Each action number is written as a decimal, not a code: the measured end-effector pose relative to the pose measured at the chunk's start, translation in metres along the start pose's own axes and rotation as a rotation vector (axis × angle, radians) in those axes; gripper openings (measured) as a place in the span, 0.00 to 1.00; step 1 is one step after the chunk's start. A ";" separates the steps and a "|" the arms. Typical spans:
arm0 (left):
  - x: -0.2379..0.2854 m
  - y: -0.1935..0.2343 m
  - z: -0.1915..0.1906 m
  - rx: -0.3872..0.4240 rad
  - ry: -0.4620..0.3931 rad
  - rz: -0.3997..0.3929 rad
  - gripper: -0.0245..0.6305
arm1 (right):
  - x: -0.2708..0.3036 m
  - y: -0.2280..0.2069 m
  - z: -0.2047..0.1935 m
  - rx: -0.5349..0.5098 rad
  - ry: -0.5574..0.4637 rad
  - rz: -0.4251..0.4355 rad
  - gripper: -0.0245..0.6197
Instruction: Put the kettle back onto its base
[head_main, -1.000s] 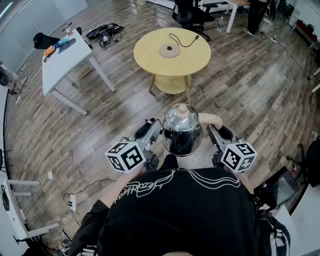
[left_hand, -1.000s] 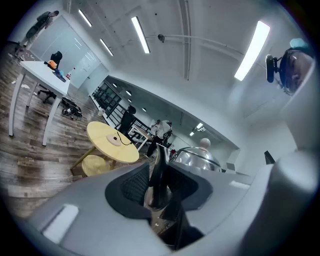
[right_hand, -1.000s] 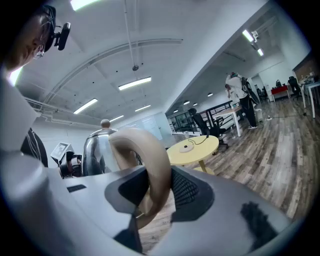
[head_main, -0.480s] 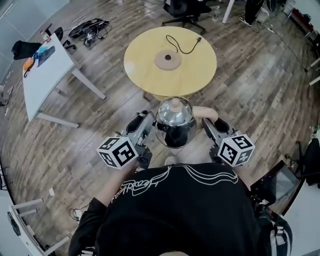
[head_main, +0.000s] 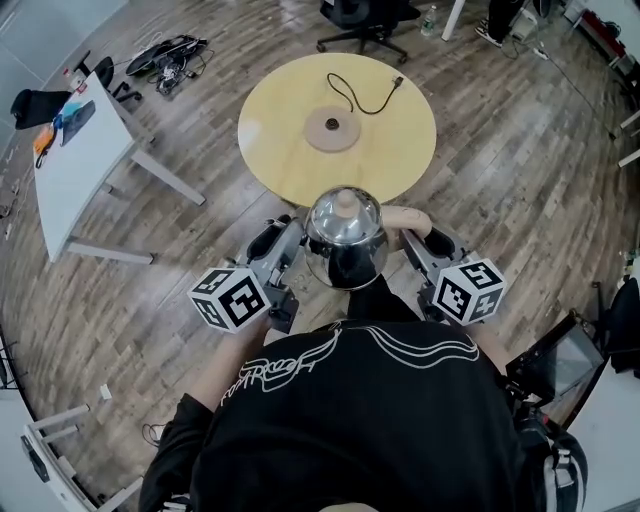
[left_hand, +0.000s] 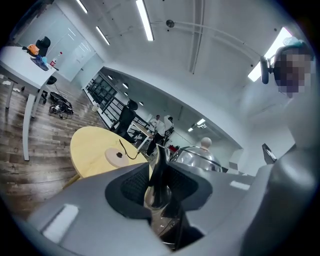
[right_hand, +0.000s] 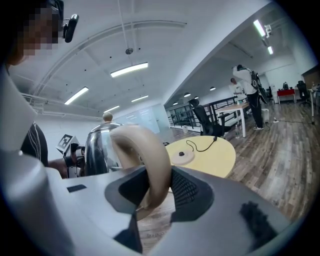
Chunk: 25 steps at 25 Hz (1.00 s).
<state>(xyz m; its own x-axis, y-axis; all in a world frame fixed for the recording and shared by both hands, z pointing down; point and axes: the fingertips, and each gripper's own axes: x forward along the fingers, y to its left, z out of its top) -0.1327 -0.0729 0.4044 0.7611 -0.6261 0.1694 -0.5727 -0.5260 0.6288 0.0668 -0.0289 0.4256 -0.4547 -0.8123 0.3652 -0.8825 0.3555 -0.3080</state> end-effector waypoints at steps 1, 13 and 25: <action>0.006 0.004 0.001 -0.002 0.005 0.005 0.20 | 0.006 -0.006 0.001 0.001 0.007 0.007 0.24; 0.100 0.071 0.044 0.006 0.028 0.091 0.20 | 0.117 -0.080 0.045 -0.041 0.056 0.080 0.24; 0.198 0.135 0.086 0.108 0.077 0.103 0.20 | 0.217 -0.148 0.081 -0.168 0.138 0.148 0.24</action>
<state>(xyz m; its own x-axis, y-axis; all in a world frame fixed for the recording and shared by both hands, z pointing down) -0.0854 -0.3167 0.4575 0.7155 -0.6360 0.2890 -0.6750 -0.5231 0.5203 0.1081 -0.2951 0.4796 -0.5821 -0.6791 0.4471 -0.8076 0.5468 -0.2210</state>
